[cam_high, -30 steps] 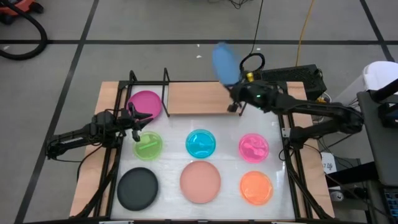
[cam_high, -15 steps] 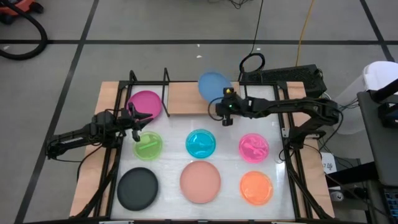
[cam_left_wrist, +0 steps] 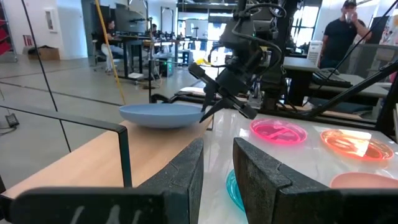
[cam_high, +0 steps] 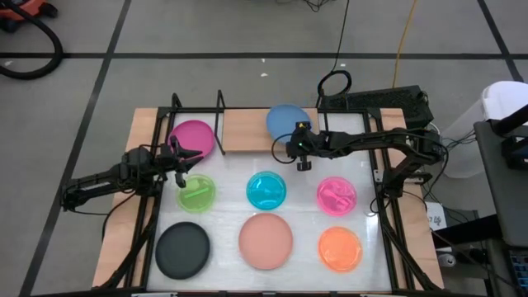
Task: Place and stack plates onto a shelf
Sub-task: Put the large blue plate on the shelf, then stack the large pink plate on top of the large blue plate on the shelf
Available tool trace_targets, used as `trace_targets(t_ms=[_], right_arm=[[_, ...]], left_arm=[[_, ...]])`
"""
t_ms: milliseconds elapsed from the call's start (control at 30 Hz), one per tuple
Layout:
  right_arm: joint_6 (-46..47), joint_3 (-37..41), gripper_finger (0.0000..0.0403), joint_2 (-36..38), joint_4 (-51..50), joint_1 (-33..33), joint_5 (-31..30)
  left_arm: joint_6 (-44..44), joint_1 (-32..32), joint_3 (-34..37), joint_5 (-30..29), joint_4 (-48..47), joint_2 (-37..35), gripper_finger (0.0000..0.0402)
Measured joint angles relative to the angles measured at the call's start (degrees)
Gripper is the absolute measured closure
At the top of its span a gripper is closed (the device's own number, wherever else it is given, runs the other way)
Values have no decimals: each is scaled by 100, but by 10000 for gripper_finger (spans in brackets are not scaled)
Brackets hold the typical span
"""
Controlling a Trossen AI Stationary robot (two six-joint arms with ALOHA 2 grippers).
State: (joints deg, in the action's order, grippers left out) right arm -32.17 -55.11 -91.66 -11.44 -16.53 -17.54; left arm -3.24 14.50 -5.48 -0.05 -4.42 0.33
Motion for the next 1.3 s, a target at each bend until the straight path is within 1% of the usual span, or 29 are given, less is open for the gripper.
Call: trace_targets(t_ms=[400, 567, 667, 800, 933, 1033, 1200, 1300], right_arm=[[110, 0, 345, 0, 4, 0, 124], [108, 0, 313, 39, 5, 1, 121], [108, 2, 289, 196, 19, 13, 114], [195, 4, 264, 667, 41, 142, 114], [486, 4, 255, 1369, 5, 507, 154], [718, 4, 257, 1937, 6, 812, 566], [1388, 106, 263, 2695, 61, 1301, 1560], [1737, 429, 263, 3026, 419, 1666, 1693]], left_arm=[[1, 0, -1, -1, 0, -1, 309], [1, 0, 0, 0, -1, 1, 309], [1, 0, 0, 0, -1, -1, 309], [1, 0, 0, -2, 1, 0, 309], [0, 0, 0, -2, 0, -1, 309], [0, 0, 0, 0, -1, 0, 309], [0, 0, 0, -1, -1, -1, 309], [1, 0, 0, -1, 1, -1, 309]])
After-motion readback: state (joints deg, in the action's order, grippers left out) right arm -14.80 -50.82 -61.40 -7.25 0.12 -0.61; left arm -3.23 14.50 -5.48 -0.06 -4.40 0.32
